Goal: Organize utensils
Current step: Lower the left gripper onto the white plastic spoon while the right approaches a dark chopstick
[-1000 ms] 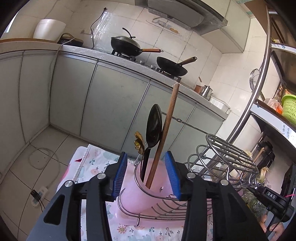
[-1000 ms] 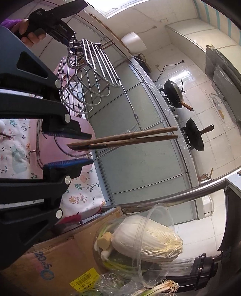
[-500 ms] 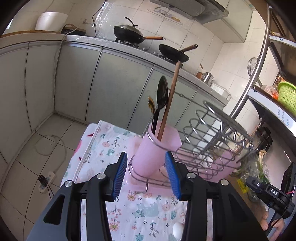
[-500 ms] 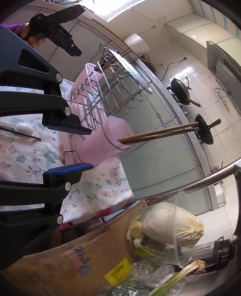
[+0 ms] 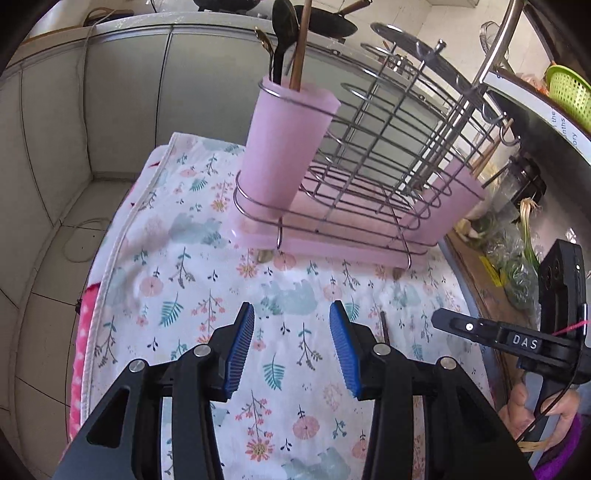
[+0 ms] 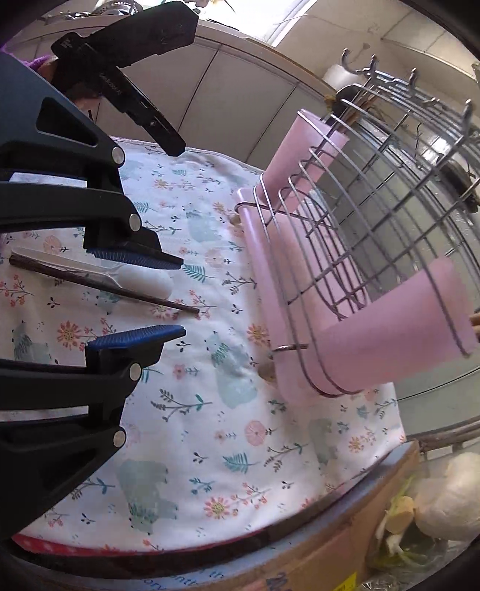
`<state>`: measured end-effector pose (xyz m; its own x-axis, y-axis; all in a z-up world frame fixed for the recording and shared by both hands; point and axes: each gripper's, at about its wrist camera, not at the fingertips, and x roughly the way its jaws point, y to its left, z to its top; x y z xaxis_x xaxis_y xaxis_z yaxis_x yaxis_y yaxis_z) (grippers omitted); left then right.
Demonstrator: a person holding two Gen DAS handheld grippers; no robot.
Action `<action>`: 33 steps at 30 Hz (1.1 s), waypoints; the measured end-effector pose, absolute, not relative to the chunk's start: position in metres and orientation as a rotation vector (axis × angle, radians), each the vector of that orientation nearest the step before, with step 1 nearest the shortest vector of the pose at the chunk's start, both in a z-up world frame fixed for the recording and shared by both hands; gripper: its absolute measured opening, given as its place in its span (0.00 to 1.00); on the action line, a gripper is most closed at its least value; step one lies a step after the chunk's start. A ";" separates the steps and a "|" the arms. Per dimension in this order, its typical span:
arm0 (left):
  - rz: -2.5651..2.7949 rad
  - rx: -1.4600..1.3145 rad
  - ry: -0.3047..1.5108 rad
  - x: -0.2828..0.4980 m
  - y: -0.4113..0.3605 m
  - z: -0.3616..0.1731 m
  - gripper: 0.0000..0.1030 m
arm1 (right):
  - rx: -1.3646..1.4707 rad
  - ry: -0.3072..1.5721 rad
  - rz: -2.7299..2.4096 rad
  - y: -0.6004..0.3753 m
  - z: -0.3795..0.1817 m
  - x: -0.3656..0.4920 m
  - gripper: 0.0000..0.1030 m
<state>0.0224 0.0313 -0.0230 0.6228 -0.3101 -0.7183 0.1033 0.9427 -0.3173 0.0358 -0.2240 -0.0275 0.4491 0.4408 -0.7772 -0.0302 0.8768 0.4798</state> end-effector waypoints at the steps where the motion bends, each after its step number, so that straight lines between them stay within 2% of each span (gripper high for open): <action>1: -0.246 -0.256 0.880 0.021 0.030 -0.025 0.41 | 0.434 1.094 0.302 -0.221 -0.032 0.039 0.31; 5: -0.261 -0.237 0.915 0.018 0.025 -0.033 0.41 | 0.452 1.163 0.294 -0.211 -0.049 0.050 0.30; 10: -0.291 -0.235 0.961 0.018 0.021 -0.040 0.40 | 0.447 1.229 0.258 -0.200 -0.068 0.064 0.22; 13: -0.324 -0.237 1.003 0.018 0.015 -0.044 0.40 | 0.454 1.242 0.258 -0.195 -0.078 0.066 0.17; 15: -0.352 -0.236 1.042 0.020 0.009 -0.049 0.40 | 0.443 1.224 0.255 -0.192 -0.079 0.068 0.07; 20: -0.425 -0.227 1.144 0.023 -0.010 -0.059 0.38 | 0.491 1.177 0.259 -0.208 -0.076 0.060 0.06; 25: -0.488 -0.239 1.265 0.036 -0.030 -0.070 0.26 | 0.534 1.126 0.262 -0.229 -0.066 0.050 0.06; 33: -0.498 -0.206 1.385 0.056 -0.061 -0.086 0.19 | 0.579 1.093 0.281 -0.249 -0.061 0.040 0.06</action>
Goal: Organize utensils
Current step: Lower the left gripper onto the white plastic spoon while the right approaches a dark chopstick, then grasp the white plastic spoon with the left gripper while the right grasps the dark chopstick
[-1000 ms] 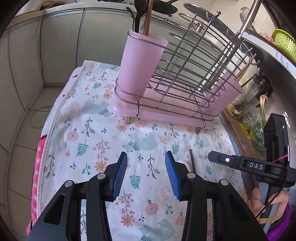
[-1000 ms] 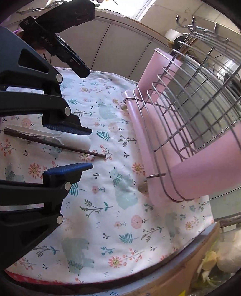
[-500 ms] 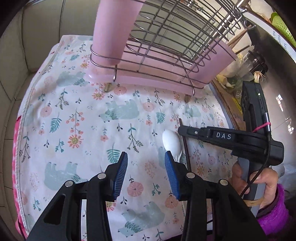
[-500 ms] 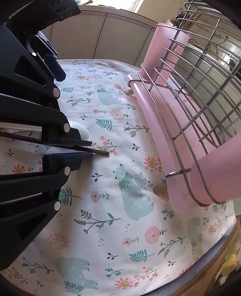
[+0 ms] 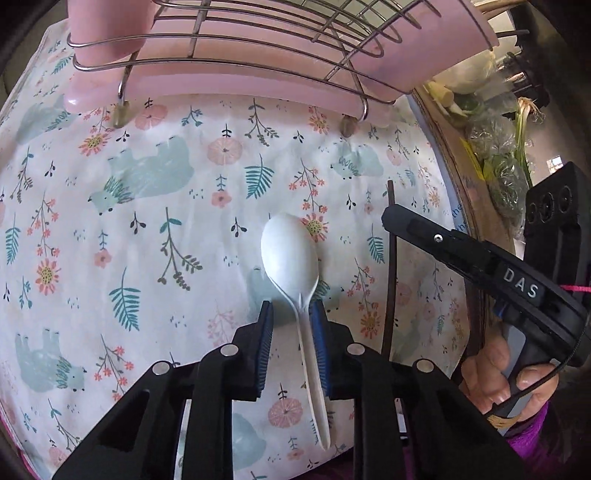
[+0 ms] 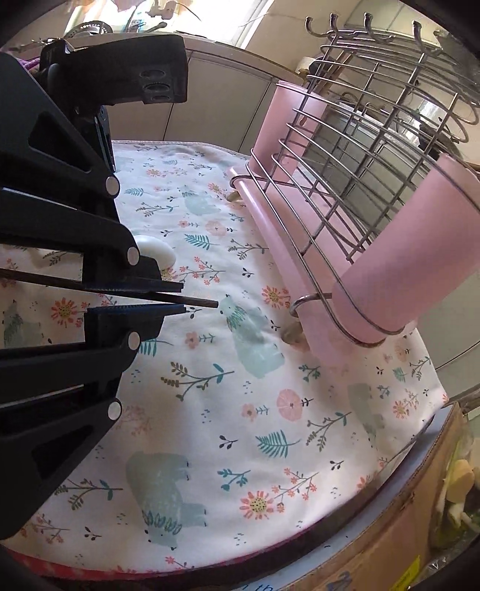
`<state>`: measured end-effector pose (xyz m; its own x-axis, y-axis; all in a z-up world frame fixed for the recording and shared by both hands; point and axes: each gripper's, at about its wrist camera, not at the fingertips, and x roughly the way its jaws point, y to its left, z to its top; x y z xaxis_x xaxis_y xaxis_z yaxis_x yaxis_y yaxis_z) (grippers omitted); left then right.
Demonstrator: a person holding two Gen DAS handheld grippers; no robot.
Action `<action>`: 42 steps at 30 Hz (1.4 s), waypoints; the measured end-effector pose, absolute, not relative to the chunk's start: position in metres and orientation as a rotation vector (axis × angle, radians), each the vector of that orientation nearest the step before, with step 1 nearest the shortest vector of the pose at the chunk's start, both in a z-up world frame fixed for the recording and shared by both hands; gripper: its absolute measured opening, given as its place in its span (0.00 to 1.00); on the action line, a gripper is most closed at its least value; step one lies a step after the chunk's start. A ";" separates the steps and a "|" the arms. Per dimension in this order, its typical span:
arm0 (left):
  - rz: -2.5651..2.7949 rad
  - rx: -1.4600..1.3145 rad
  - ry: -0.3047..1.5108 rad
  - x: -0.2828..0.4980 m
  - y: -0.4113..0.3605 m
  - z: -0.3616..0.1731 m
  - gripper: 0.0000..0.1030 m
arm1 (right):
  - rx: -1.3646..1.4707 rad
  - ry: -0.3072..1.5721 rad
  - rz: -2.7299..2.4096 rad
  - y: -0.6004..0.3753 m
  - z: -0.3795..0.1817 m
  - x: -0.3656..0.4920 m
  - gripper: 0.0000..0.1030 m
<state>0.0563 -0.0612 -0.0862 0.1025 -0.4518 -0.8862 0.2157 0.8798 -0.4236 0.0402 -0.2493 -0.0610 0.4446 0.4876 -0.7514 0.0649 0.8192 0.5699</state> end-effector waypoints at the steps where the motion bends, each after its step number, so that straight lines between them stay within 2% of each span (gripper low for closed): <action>1: -0.496 -0.196 1.384 0.057 -0.064 -0.086 0.17 | 0.582 1.090 0.283 -0.251 -0.060 0.039 0.06; 3: -0.487 -0.174 1.387 0.060 -0.068 -0.084 0.13 | 0.587 1.085 0.289 -0.255 -0.059 0.038 0.06; 9: -0.463 -0.126 1.380 0.061 -0.078 -0.083 0.10 | 0.592 1.073 0.300 -0.258 -0.057 0.034 0.06; 12: -0.471 -0.149 1.364 0.061 -0.080 -0.079 0.03 | 0.594 1.062 0.299 -0.263 -0.054 0.030 0.06; 20: -0.477 -0.167 1.308 0.054 -0.071 -0.063 0.02 | 0.602 1.028 0.296 -0.275 -0.047 0.022 0.06; 31: -0.467 -0.286 0.998 0.038 -0.026 0.003 0.02 | 0.493 0.861 0.294 -0.269 -0.001 0.003 0.06; 37: -0.446 -0.351 0.836 0.029 0.007 0.037 0.02 | 0.431 0.748 0.288 -0.267 0.036 -0.003 0.03; 40: -0.448 -0.370 0.803 0.028 0.023 0.047 0.02 | 0.409 0.768 0.295 -0.265 0.039 0.002 0.03; 42: -0.453 -0.375 0.796 0.028 0.029 0.048 0.02 | 0.422 0.856 0.292 -0.267 0.027 0.011 0.03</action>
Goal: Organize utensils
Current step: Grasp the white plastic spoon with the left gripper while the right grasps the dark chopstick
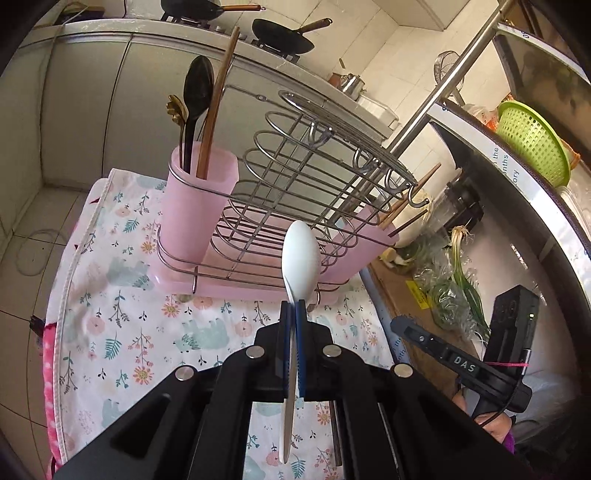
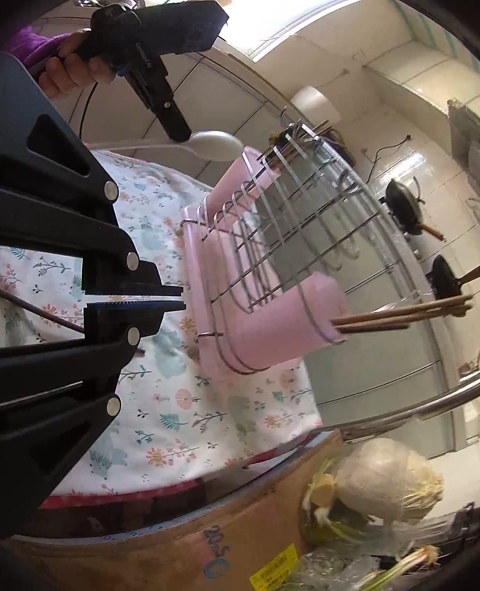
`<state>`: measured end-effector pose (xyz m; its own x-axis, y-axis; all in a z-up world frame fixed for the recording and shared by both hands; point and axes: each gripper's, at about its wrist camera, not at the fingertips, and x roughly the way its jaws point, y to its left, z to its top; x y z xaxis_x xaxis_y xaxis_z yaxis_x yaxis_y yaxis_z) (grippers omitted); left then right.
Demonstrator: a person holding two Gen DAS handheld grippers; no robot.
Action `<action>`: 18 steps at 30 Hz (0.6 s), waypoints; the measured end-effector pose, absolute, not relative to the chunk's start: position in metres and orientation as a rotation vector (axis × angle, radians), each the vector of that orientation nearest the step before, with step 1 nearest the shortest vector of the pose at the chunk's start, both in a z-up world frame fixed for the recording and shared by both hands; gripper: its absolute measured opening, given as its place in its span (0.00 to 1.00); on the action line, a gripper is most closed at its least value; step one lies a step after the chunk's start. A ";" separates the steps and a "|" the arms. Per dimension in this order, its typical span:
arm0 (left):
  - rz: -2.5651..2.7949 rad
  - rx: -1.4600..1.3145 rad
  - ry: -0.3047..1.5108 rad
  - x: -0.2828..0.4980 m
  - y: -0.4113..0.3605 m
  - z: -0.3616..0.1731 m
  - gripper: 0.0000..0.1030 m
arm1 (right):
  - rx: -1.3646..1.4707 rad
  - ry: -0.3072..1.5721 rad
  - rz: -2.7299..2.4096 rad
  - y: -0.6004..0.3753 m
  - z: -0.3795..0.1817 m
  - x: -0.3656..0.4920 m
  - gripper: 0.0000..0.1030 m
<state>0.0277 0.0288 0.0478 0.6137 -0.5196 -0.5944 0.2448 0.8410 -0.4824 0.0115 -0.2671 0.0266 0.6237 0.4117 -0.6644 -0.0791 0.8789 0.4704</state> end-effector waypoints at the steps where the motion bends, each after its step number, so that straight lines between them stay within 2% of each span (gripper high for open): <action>1: -0.455 -0.377 0.797 0.027 0.030 0.047 0.02 | 0.439 0.904 0.292 -0.268 0.018 0.016 0.03; 7: -0.471 -0.392 0.823 0.027 0.019 0.030 0.02 | 0.499 1.141 0.273 -0.264 -0.038 0.035 0.04; 9: -0.476 -0.396 0.832 0.028 0.020 0.026 0.02 | 0.488 1.189 0.260 -0.260 -0.050 0.038 0.07; 12: -0.483 -0.399 0.843 0.028 0.022 0.020 0.02 | 0.468 1.232 0.241 -0.253 -0.062 0.042 0.18; 18: -0.482 -0.417 0.854 0.028 0.030 0.013 0.02 | 0.404 1.279 0.214 -0.238 -0.074 0.049 0.20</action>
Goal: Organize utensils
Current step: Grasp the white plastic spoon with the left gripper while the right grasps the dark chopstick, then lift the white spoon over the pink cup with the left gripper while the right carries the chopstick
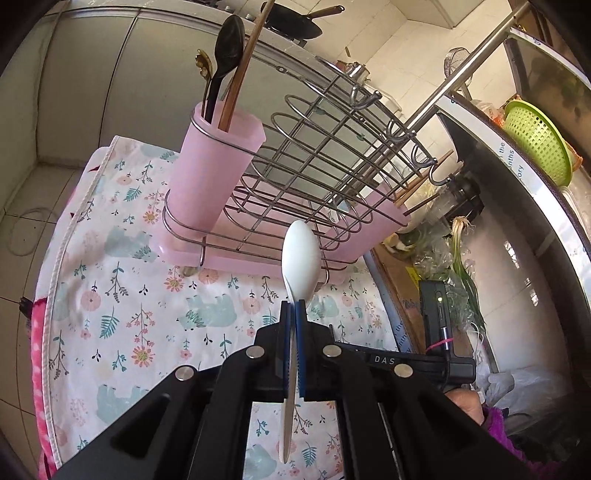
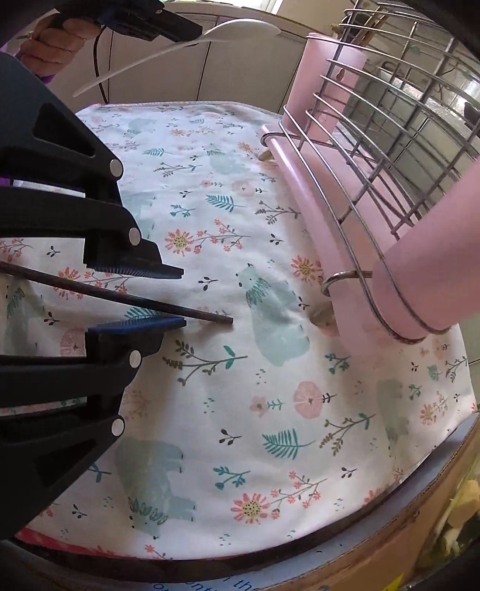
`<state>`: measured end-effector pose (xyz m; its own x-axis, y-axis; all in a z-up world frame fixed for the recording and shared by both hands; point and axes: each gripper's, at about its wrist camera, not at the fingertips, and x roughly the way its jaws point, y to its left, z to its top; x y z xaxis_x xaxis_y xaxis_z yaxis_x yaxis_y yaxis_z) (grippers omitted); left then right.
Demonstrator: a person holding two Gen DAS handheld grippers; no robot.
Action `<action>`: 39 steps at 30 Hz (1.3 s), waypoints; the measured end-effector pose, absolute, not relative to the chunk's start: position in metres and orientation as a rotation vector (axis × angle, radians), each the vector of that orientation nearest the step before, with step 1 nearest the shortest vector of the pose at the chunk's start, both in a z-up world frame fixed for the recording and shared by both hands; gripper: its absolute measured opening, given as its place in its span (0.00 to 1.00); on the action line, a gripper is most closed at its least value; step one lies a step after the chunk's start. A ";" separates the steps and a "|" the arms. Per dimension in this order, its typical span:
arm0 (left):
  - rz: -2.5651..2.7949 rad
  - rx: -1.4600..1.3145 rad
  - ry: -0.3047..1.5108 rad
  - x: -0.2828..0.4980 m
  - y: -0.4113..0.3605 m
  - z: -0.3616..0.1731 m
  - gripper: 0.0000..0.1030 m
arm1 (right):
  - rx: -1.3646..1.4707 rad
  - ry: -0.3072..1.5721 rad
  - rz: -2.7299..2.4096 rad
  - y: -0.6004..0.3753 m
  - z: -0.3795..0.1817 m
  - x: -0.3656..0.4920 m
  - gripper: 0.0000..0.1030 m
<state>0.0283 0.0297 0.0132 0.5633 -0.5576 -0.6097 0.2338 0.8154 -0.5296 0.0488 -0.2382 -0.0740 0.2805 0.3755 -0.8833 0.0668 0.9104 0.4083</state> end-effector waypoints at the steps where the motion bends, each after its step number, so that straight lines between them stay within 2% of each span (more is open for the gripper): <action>1: -0.480 -0.418 0.852 0.029 0.031 0.013 0.02 | 0.385 1.274 0.213 -0.236 -0.074 0.050 0.20; 2: -0.478 -0.420 0.851 0.029 0.033 0.013 0.02 | 0.367 1.268 0.210 -0.234 -0.073 0.049 0.20; 4: -0.473 -0.427 0.849 0.029 0.035 0.013 0.02 | 0.350 1.249 0.205 -0.232 -0.072 0.048 0.08; 8: -0.460 -0.433 0.832 0.028 0.041 0.016 0.02 | 0.371 1.190 0.233 -0.227 -0.067 0.041 0.05; 17: -0.441 -0.475 0.743 0.025 0.055 0.038 0.02 | 0.324 0.825 0.301 -0.231 0.014 0.014 0.05; 27: -0.403 -0.492 0.504 0.030 0.069 0.093 0.02 | 0.256 0.429 0.290 -0.249 0.117 -0.004 0.05; 39: -0.238 -0.406 0.201 0.069 0.059 0.133 0.02 | 0.261 0.183 0.191 -0.270 0.157 0.032 0.05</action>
